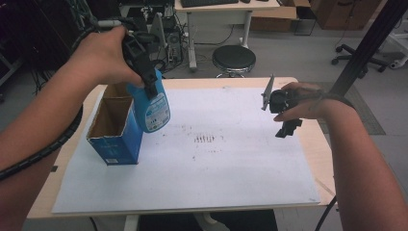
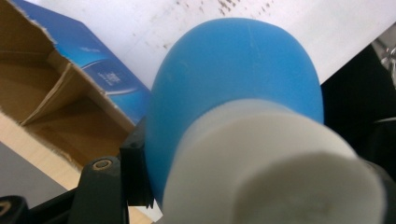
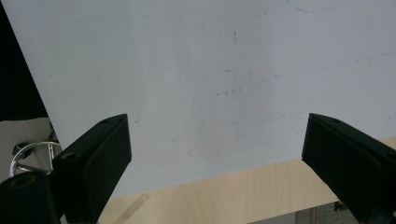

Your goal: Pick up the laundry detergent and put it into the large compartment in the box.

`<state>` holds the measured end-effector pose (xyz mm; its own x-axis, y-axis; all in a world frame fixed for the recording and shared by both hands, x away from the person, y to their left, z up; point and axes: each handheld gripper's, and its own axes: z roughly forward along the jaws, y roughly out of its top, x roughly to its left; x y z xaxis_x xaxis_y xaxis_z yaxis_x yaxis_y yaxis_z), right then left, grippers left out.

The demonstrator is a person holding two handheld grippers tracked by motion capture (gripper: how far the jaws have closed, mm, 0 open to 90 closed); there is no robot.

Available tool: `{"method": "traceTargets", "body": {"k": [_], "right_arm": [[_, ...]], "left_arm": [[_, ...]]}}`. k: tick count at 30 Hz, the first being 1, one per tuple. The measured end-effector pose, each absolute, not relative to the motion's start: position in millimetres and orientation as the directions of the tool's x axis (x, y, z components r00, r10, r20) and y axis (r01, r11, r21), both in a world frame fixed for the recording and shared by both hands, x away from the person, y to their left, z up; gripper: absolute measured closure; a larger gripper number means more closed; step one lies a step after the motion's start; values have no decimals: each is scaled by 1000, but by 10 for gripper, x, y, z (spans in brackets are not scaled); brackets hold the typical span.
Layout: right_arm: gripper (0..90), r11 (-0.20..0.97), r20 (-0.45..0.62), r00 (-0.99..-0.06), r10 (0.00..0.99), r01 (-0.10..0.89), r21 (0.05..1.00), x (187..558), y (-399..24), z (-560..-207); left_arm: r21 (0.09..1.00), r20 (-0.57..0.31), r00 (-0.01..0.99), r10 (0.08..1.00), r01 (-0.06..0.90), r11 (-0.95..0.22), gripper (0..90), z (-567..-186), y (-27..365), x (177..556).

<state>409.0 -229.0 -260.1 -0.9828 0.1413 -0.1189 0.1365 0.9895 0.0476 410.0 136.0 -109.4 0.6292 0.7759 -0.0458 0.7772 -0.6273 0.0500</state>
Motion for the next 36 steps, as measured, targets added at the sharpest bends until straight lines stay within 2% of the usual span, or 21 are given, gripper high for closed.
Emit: {"method": "traceTargets", "body": {"k": [18, 36], "right_arm": [[81, 992, -117, -985, 126, 121, 47, 4106, -2230, -2591], [81, 992, -120, -985, 122, 117, 49, 4104, -2189, -2569]], "left_arm": [[55, -18, 475, 880, 879, -473, 378, -711, 1791, 4123], [61, 22, 268, 963, 961, -269, 377, -710, 2268, 4251]]}}
